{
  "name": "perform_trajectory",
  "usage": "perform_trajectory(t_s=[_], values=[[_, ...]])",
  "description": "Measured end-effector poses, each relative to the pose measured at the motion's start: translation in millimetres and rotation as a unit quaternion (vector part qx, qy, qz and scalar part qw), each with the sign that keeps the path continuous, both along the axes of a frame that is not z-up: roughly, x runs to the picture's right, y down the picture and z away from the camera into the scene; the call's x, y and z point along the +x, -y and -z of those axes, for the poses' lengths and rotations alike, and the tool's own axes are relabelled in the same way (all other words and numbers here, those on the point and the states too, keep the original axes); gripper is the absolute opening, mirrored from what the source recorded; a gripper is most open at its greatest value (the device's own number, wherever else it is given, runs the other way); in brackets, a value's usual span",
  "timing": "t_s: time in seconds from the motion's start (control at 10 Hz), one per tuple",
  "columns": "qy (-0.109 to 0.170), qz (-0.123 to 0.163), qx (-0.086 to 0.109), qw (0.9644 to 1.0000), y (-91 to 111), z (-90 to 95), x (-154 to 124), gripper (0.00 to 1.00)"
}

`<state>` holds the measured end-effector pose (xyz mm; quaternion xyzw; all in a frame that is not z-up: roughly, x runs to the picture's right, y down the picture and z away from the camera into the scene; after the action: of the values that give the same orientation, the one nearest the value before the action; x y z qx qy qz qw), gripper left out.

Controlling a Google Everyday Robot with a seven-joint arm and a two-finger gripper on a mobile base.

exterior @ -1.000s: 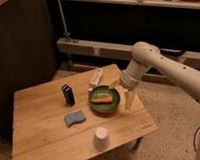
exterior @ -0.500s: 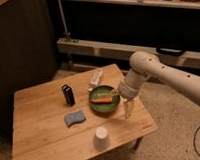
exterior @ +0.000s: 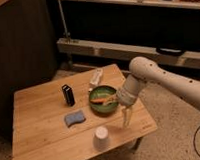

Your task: Place the ceramic cup over the eraser

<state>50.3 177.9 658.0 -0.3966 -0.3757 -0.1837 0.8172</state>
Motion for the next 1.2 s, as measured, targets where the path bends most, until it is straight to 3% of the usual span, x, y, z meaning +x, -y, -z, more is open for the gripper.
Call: perform_trajectory(t_s=[0.3,0.6,0.8,1.0,1.2], values=[[0.028,0.017,-0.012,0.9994,-55,26.0,-36,0.80],[0.048,0.017,-0.011,0.9986,-83,16.1,-61,0.80],[0.044,0.013,-0.001,0.9989,-72,12.9,-61,0.80],[0.037,0.011,0.006,0.9992,-46,15.9,-52,0.80],[0.042,0.012,-0.003,0.9990,-41,11.6,-53,0.80]])
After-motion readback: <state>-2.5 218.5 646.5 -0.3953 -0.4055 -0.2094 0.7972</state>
